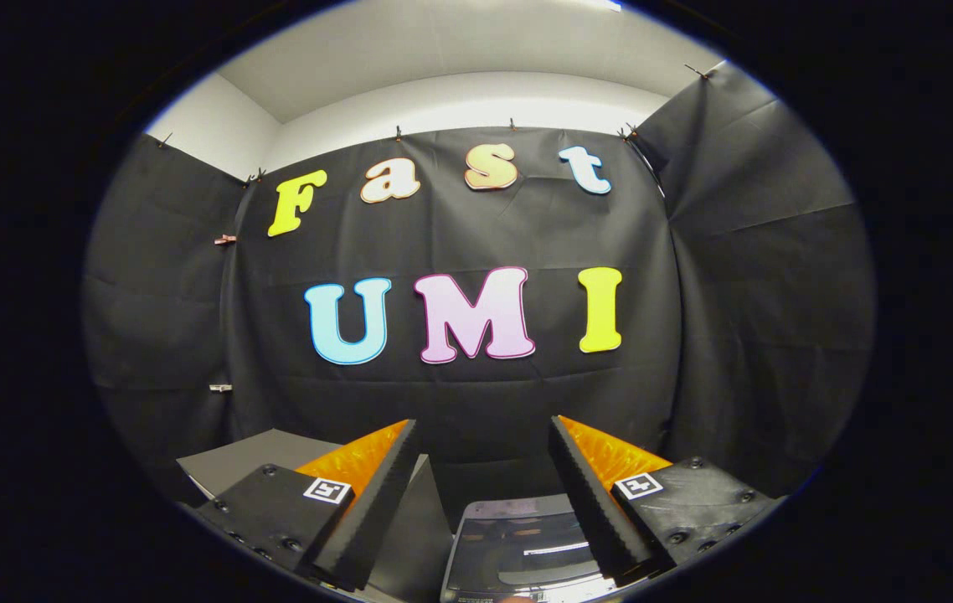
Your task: Put the clothes into the washing machine and then close the washing machine lid.
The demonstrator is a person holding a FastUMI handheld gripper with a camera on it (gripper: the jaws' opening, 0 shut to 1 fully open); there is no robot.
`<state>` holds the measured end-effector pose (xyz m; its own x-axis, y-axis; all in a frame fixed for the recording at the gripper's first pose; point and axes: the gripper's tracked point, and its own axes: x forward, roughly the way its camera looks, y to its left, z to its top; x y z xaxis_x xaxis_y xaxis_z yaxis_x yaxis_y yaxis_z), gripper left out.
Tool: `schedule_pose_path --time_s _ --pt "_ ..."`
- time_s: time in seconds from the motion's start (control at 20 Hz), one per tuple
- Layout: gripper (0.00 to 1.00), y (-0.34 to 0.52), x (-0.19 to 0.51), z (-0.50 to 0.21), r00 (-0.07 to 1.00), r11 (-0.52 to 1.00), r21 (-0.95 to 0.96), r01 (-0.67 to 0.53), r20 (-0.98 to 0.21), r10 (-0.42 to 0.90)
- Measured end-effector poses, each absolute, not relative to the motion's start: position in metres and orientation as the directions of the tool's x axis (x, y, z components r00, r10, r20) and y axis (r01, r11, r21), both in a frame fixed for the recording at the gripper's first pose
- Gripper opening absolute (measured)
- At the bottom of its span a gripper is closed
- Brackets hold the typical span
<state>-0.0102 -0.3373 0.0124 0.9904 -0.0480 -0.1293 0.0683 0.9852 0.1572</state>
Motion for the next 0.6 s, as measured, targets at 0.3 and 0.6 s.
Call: schedule_pose_path --time_s 0.3,0.6 --pt "0.98 -0.3335 -0.0122 0.012 0.99 0.987 0.148 0.057 -0.136 -0.037" --pt "0.98 -0.3351 -0.0147 0.0104 0.988 0.988 0.144 0.062 -0.149 -0.04"
